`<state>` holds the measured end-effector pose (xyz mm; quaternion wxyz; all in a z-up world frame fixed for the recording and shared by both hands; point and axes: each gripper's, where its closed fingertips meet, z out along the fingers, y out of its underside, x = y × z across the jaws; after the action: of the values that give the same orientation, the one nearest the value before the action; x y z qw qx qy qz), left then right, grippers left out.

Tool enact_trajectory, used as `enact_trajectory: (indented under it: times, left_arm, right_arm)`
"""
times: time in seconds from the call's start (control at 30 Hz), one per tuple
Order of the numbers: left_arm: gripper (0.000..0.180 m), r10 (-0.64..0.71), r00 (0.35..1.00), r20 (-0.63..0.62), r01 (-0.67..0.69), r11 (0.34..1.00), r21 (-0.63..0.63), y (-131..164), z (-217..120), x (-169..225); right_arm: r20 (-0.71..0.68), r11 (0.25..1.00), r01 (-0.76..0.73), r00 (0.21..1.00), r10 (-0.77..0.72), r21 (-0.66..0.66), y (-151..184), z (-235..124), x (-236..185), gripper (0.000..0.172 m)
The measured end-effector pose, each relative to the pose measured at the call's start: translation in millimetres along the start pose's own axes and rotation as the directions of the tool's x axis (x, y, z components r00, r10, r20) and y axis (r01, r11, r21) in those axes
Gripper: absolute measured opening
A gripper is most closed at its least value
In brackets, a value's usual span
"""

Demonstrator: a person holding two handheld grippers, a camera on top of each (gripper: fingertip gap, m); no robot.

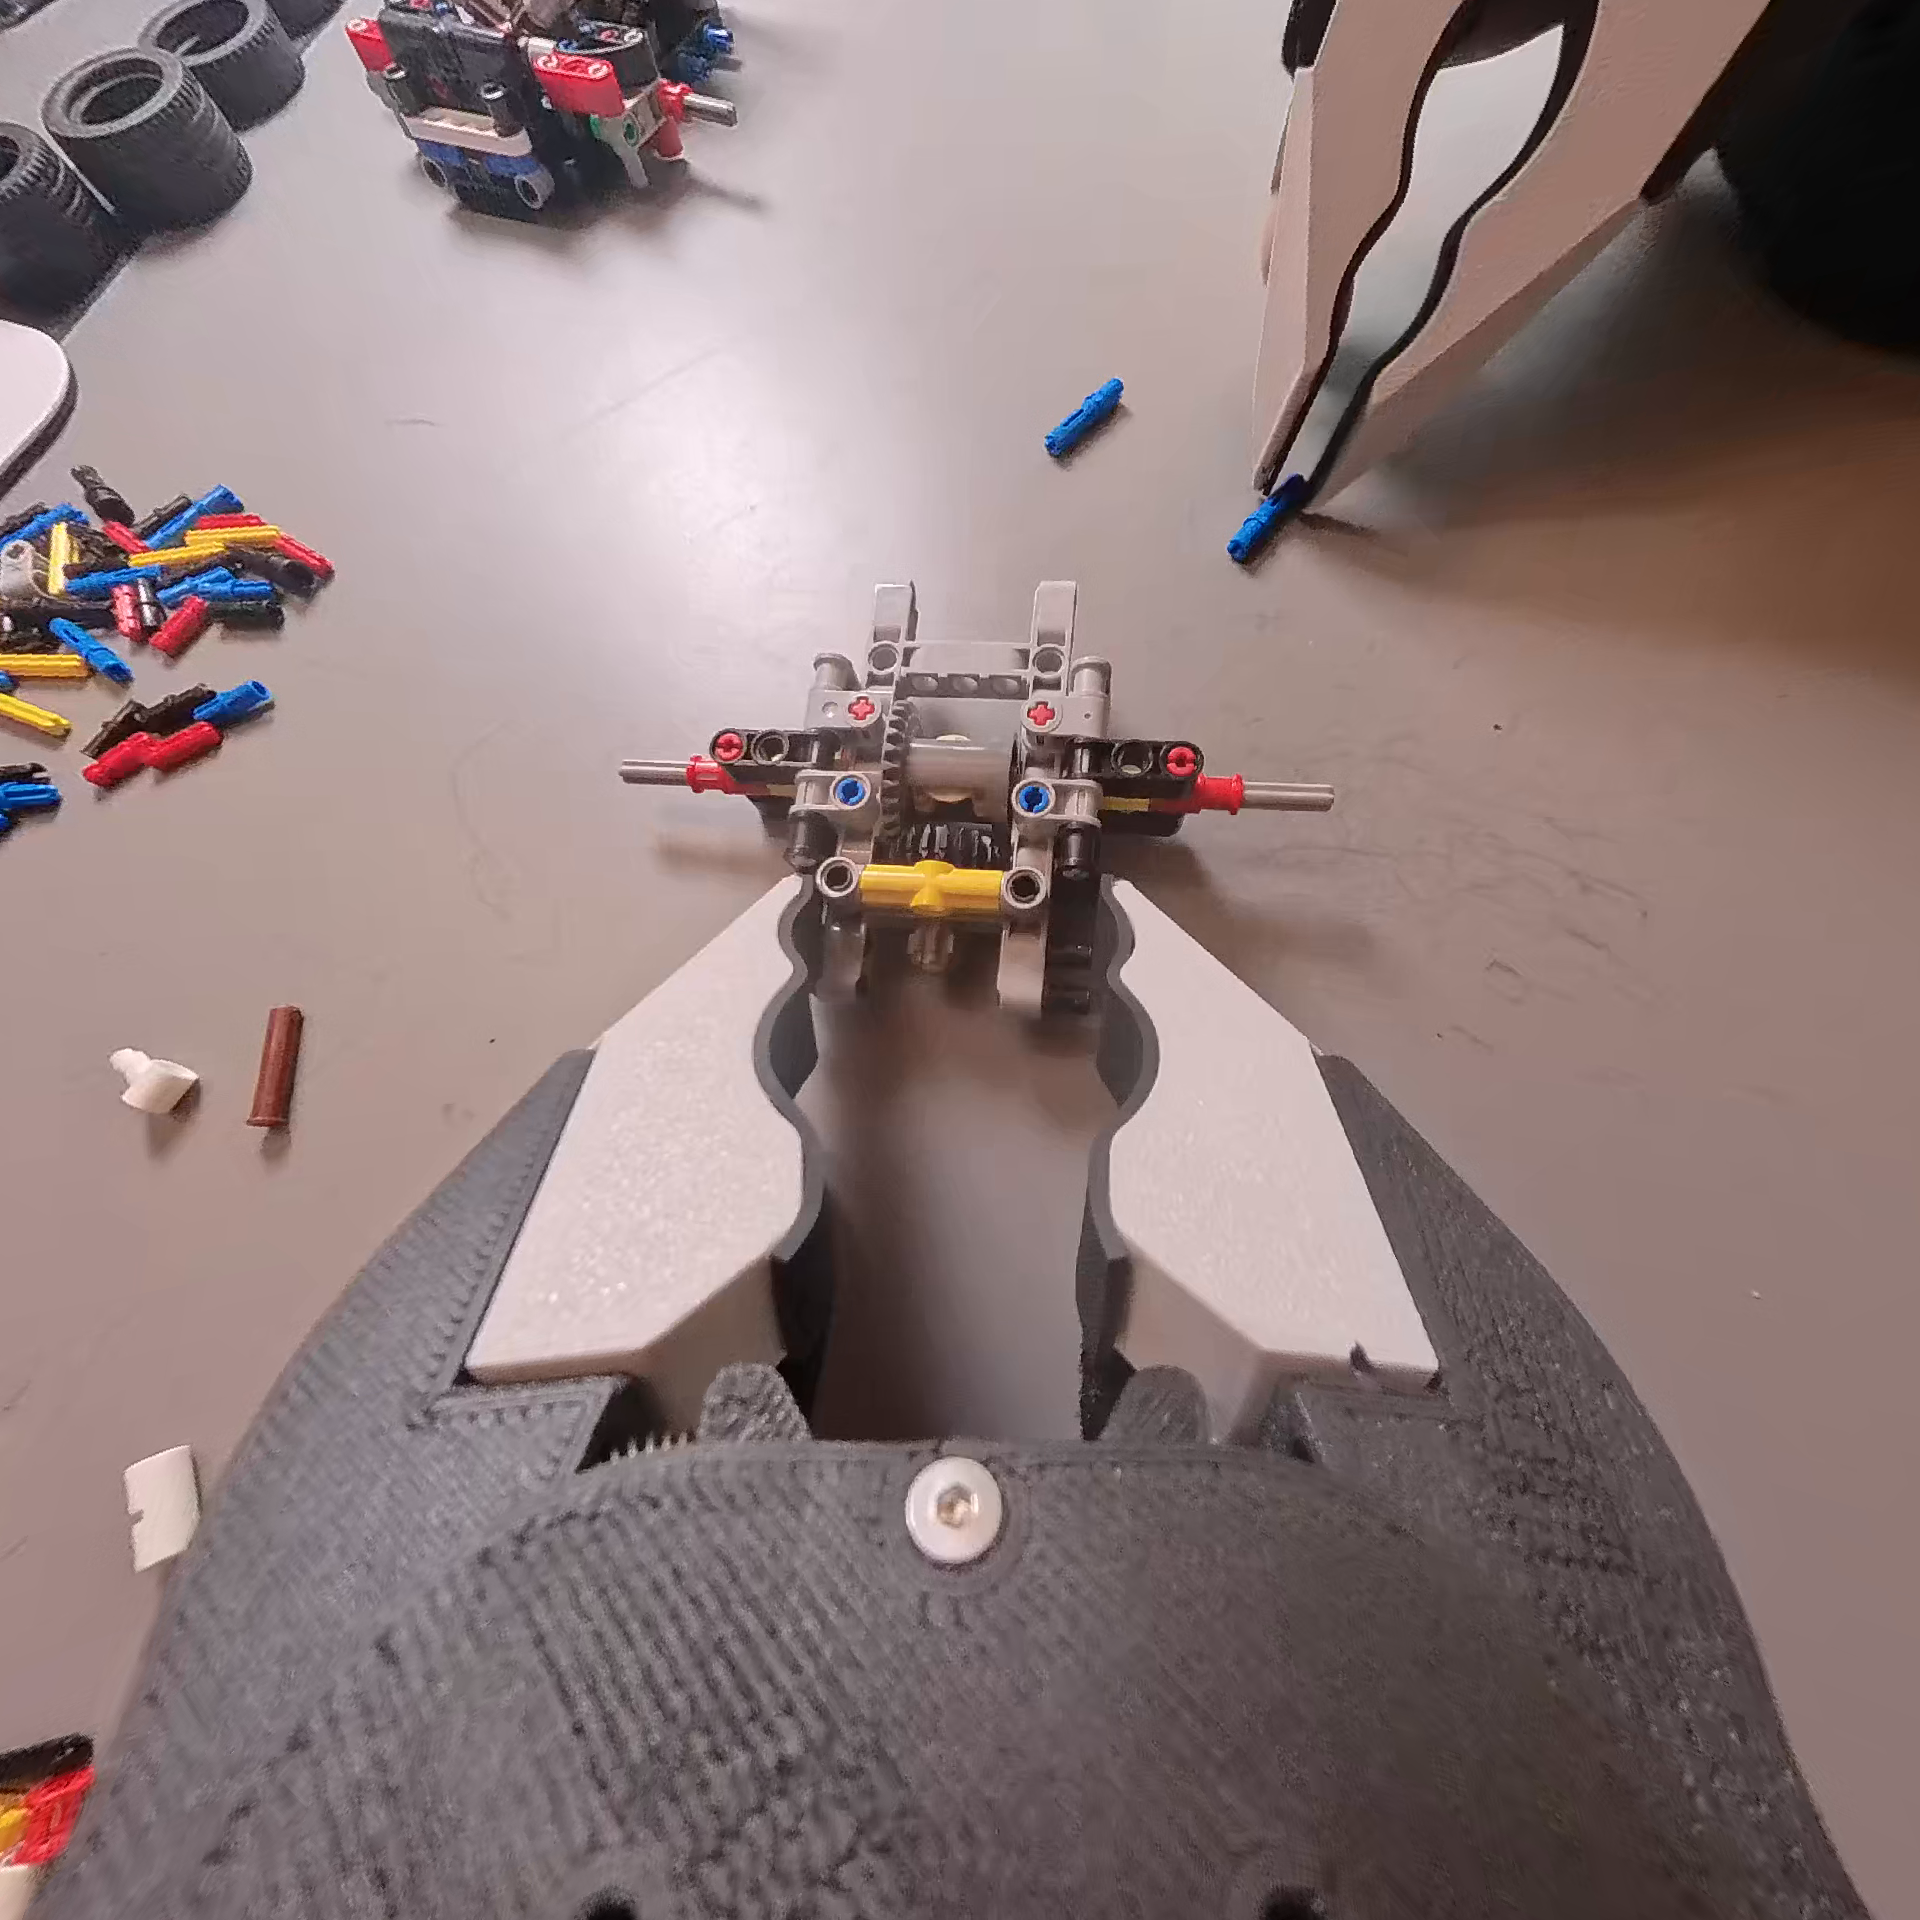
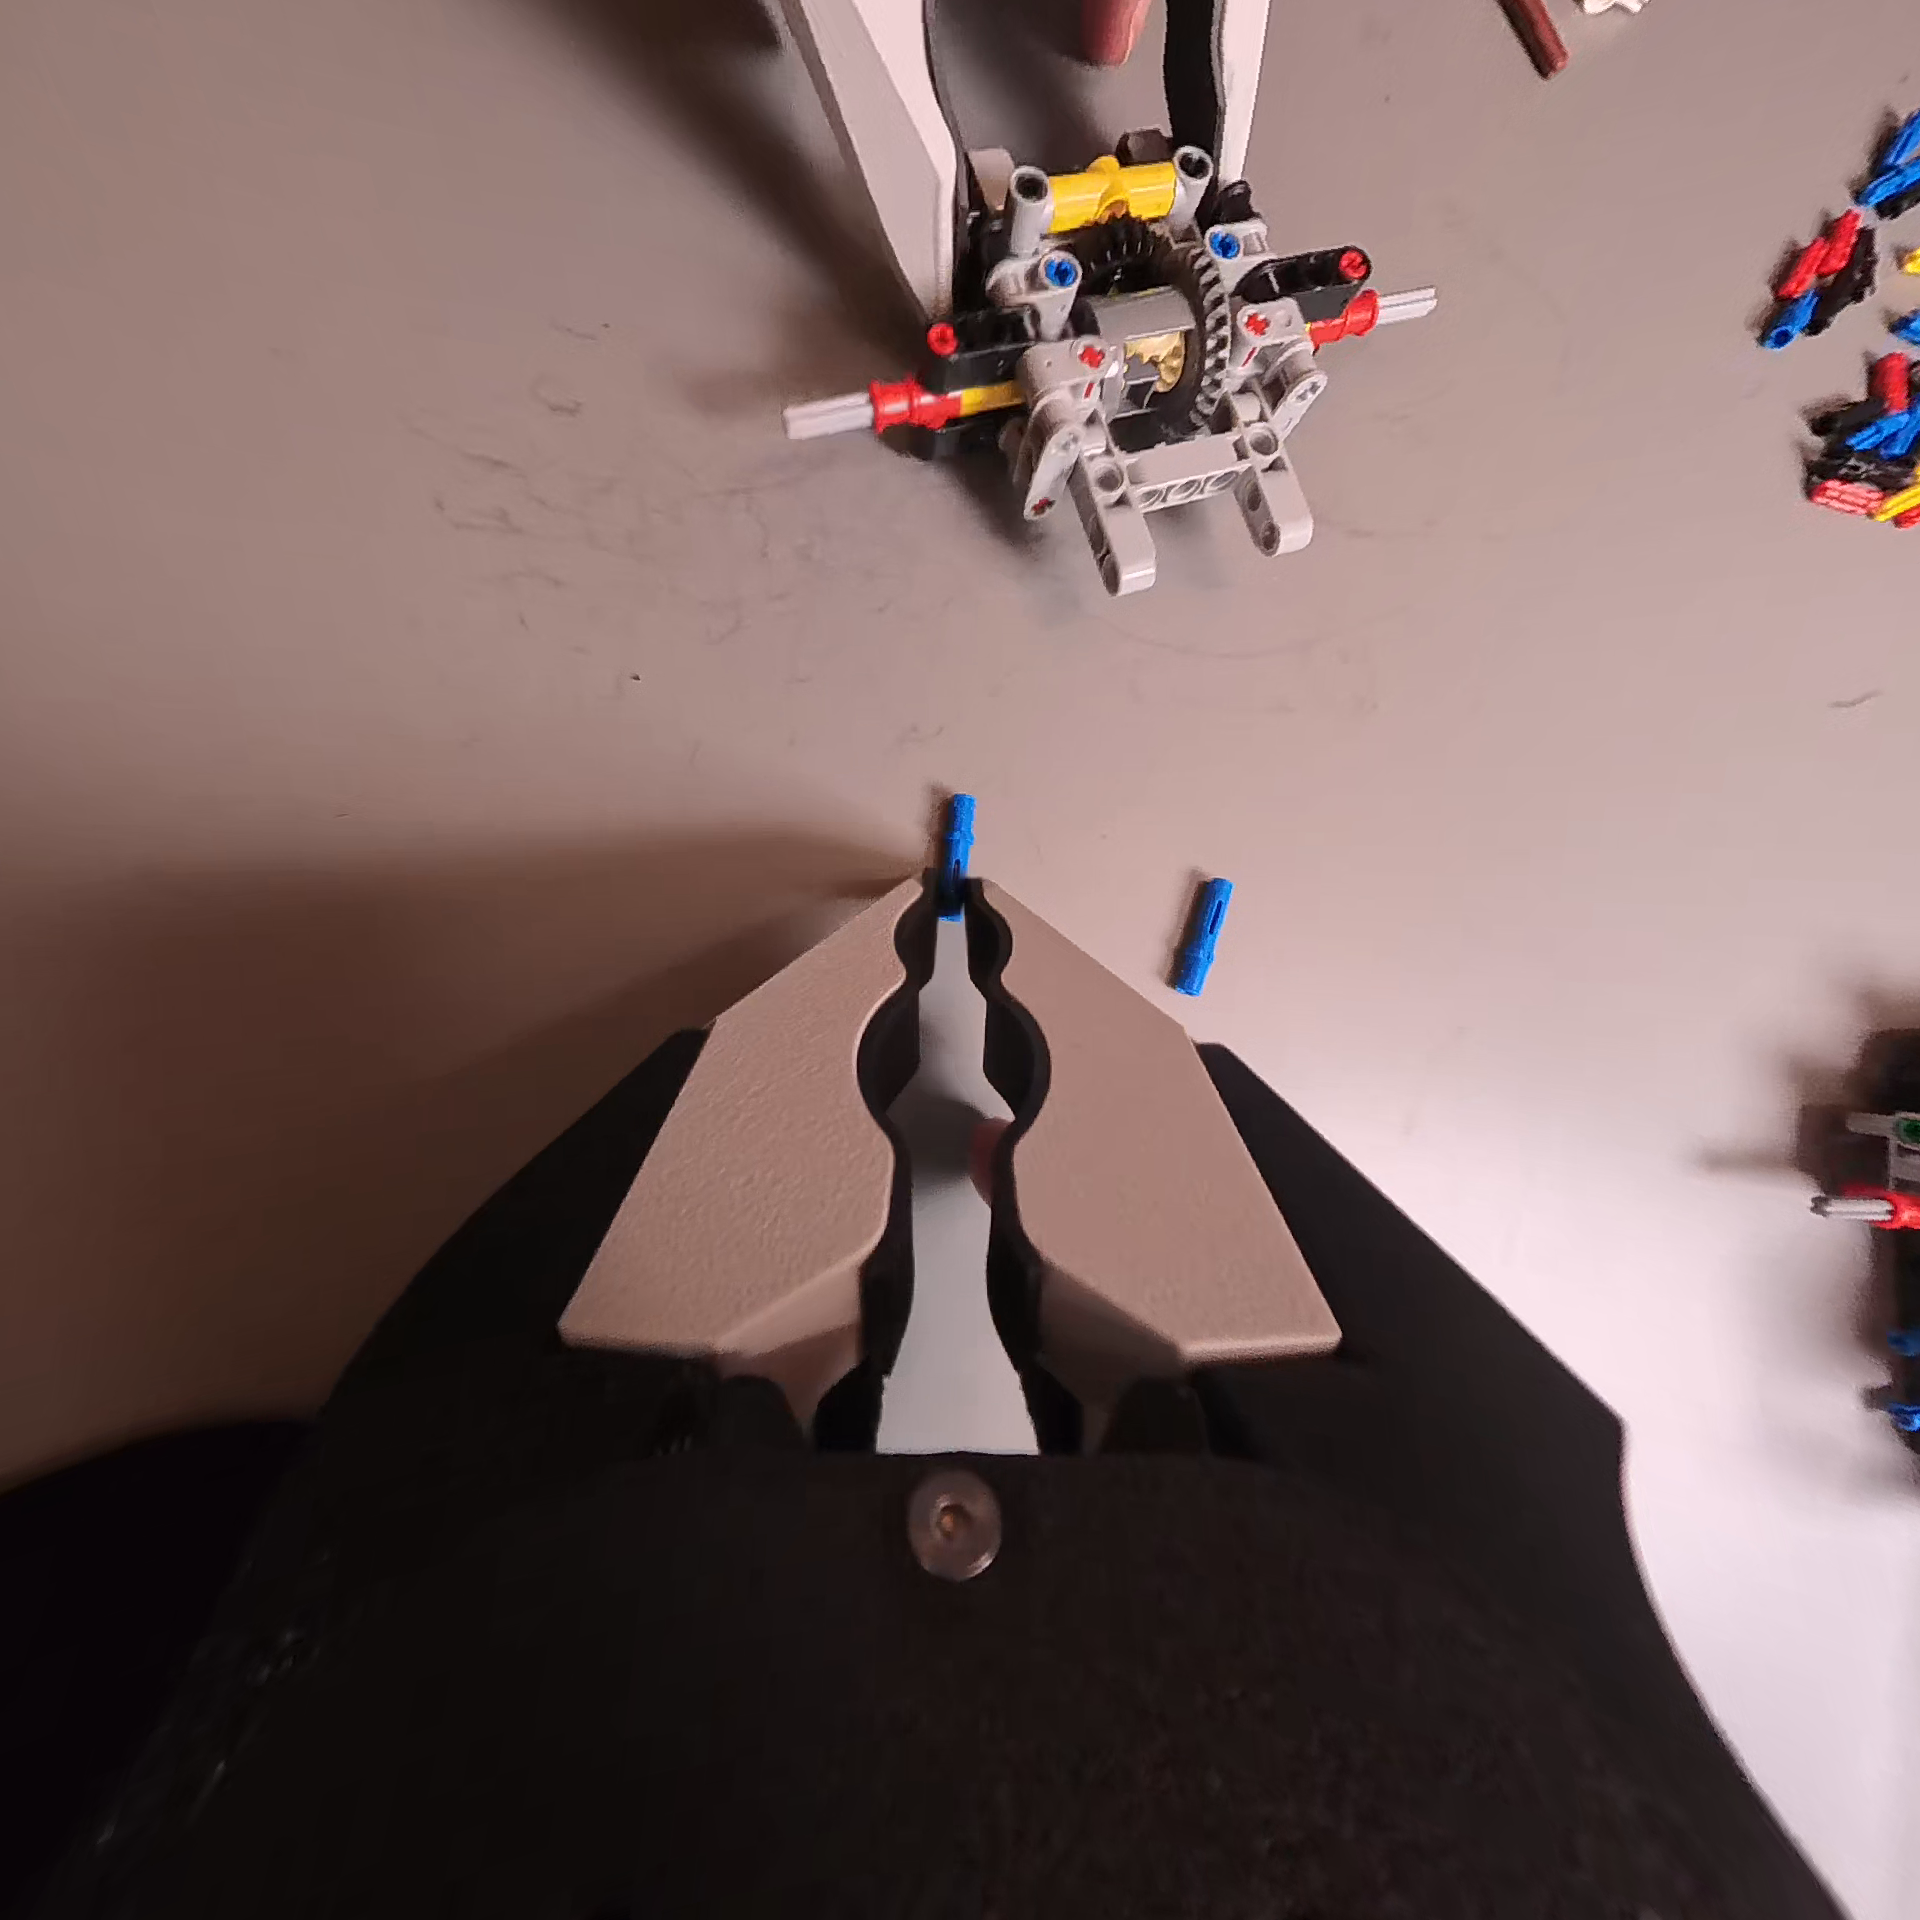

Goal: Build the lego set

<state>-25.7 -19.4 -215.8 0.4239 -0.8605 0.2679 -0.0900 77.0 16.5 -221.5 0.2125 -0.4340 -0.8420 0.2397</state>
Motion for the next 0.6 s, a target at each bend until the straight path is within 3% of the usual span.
enact_trajectory:
  times: [0.03,0.23,0.37,0.6]
  left_arm:
    - [0.053,0.004,1.0,-0.005,-0.004,1.0,0.004,-0.6,-0.8,1.4]
    - [0.056,-0.003,0.999,-0.054,0.008,0.995,0.097,-13.7,-16.7,4.1]
    - [0.032,0.056,0.991,-0.123,-0.026,0.973,0.231,-35.3,-28.1,21.7]
    - [0.024,0.069,0.972,-0.226,0.012,0.941,0.339,-59.1,-28.8,54.2]
  right_arm:
    - [-0.001,1.0,0.004,1.0,-0.004,0.0,-0.4,0.2,0.0,0.003]
    - [-0.019,0.993,0.035,0.999,-0.033,0.116,-17.5,-0.8,1.0,0.002]
    - [-0.086,0.96,0.088,0.994,-0.067,0.267,-46.5,-10.1,4.3,0.002]
    - [-0.118,0.889,0.153,0.987,-0.112,0.431,-82.9,-16.8,-9.2,0.002]
